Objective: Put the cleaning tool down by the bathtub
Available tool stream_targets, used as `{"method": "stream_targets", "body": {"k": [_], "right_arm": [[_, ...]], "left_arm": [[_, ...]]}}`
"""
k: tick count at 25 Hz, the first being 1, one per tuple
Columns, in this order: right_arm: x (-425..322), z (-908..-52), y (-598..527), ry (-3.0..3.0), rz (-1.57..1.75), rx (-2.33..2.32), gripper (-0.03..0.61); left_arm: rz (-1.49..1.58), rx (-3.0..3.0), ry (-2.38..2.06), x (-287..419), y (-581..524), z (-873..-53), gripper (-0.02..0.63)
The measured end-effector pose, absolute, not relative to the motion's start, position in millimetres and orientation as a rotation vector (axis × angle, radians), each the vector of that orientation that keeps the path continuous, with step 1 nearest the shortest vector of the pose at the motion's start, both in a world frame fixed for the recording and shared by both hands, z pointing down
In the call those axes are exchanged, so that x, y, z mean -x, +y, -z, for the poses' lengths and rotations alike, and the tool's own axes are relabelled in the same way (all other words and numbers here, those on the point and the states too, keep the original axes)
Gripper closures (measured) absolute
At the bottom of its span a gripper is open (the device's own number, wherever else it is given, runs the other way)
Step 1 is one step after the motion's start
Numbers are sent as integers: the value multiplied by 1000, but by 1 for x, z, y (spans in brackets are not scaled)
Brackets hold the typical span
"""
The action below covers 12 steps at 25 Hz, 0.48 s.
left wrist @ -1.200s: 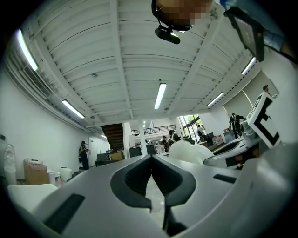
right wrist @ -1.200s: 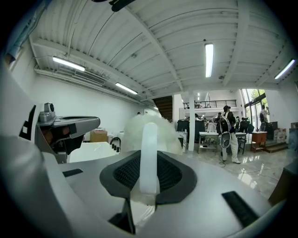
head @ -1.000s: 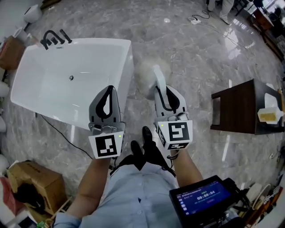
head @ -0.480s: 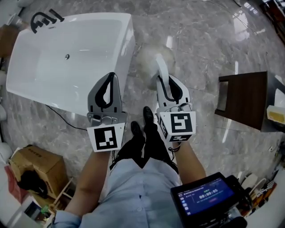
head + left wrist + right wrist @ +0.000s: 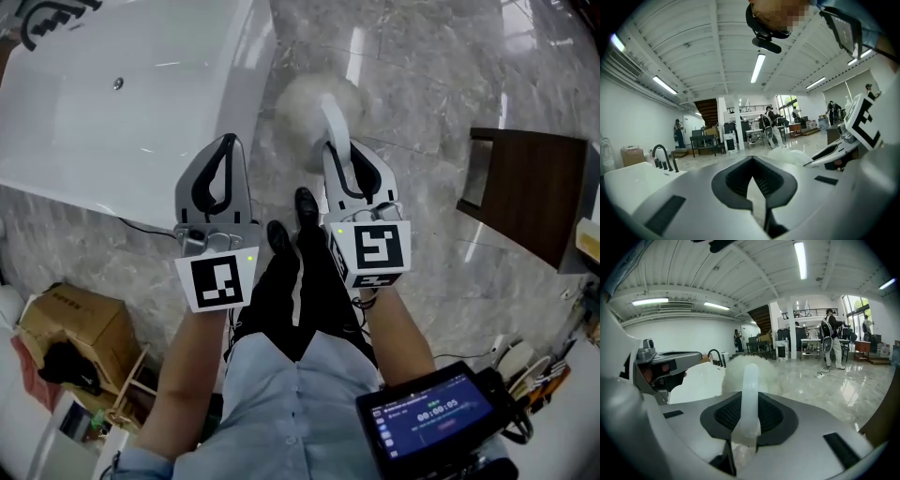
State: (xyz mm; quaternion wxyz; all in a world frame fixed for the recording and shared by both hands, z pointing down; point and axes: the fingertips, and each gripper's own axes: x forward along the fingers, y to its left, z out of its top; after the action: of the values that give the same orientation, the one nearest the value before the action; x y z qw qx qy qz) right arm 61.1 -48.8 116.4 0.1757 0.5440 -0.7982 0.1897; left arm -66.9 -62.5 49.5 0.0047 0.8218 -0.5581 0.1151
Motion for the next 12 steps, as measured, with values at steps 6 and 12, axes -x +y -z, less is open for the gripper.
{"method": "stream_targets", "body": {"k": [6, 12], "right_arm": [[-65, -185, -51, -2222, -606, -1502, 483], [-59, -246, -58, -2189, -645, -1466, 483]], "left_arm": [[-397, -2538, -1725, 60, -69, -112, 600], [-427, -2497, -1724, 64, -74, -171, 600]]}}
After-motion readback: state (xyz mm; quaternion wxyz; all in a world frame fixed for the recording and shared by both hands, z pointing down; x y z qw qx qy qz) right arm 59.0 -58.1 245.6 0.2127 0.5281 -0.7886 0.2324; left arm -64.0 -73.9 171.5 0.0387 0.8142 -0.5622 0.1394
